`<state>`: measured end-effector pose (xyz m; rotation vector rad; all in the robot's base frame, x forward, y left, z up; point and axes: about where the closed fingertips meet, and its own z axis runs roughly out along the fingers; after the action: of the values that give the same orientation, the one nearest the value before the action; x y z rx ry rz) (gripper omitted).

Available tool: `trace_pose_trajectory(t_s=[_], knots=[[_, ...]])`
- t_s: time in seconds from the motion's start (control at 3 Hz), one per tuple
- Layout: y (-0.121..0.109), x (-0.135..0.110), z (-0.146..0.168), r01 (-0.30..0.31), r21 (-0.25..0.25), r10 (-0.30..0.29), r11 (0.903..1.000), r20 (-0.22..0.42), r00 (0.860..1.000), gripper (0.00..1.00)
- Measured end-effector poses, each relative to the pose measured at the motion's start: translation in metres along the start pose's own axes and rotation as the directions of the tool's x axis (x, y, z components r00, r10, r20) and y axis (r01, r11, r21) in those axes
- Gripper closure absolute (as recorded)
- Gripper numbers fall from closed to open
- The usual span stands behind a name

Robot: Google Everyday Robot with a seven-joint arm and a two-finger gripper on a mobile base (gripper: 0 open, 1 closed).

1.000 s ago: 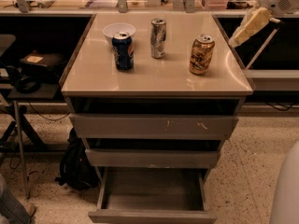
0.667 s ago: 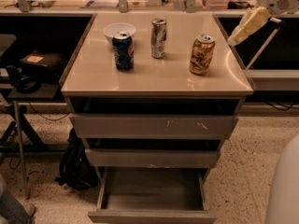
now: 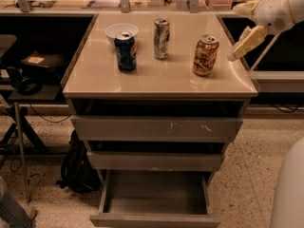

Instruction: Place orange can into bottom drawer

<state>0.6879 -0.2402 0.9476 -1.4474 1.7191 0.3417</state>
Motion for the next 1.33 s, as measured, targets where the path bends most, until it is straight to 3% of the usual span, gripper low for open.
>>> trace_pose_trajectory(t_s=[0.33, 1.0, 1.33], knots=[[0.005, 0.026, 0.036, -0.064, -0.071, 0.071, 0.9954, 0.097, 0.993, 0.0], [0.007, 0.037, 0.056, -0.084, -0.104, 0.095, 0.991, 0.112, 0.989, 0.0], [0.014, 0.056, 0.092, -0.124, -0.183, 0.146, 0.9752, 0.107, 0.984, 0.0]])
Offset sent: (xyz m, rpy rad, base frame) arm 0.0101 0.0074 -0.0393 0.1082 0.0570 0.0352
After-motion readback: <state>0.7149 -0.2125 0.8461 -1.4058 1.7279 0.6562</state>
